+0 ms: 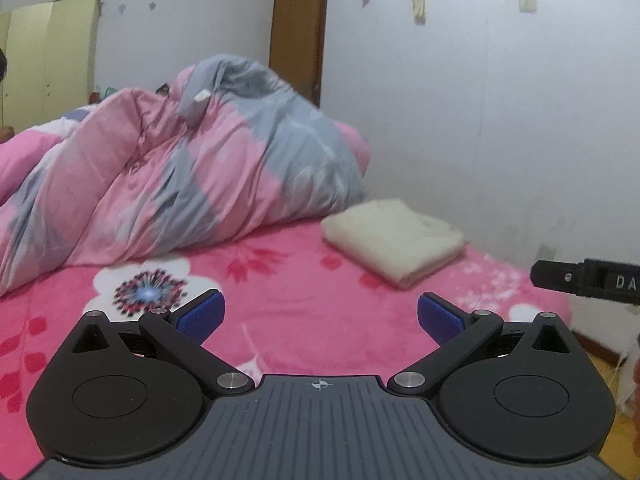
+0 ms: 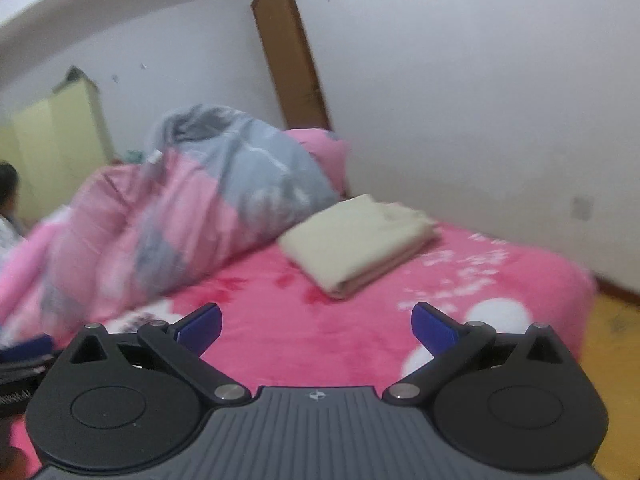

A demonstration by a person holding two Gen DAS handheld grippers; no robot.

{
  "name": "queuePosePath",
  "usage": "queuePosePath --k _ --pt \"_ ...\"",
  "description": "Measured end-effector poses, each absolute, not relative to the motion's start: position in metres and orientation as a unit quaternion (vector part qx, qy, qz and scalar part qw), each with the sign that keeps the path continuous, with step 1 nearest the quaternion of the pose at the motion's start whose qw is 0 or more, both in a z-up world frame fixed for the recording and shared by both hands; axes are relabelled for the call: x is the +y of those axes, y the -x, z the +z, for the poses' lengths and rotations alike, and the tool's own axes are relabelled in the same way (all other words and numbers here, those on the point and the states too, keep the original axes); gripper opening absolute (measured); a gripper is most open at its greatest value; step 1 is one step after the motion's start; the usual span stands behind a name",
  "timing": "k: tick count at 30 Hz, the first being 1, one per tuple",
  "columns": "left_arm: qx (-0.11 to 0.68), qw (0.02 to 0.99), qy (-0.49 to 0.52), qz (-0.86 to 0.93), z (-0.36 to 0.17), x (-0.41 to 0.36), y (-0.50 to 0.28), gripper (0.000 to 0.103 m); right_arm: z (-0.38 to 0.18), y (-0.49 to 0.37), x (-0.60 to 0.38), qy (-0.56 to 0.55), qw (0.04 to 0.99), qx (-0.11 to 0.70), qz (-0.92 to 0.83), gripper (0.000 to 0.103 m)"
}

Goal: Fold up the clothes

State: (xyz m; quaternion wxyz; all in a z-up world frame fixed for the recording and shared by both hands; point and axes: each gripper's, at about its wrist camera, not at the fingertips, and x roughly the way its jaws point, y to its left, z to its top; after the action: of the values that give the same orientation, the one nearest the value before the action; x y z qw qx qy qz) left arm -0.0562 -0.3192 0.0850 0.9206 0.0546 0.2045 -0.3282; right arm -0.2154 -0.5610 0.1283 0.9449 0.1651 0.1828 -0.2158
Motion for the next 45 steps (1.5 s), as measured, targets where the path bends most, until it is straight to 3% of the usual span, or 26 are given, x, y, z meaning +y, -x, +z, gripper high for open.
queuePosePath --k 10,45 --pt "0.217 0.925 -0.069 -0.304 0.076 -0.325 0.055 0.103 0.119 0.202 -0.507 -0.059 0.940 0.196 -0.273 0.103" --pt "0.235 0.925 -0.046 -0.294 0.069 -0.318 0.047 0.103 0.103 0.191 -0.495 -0.064 0.932 0.220 -0.280 0.103"
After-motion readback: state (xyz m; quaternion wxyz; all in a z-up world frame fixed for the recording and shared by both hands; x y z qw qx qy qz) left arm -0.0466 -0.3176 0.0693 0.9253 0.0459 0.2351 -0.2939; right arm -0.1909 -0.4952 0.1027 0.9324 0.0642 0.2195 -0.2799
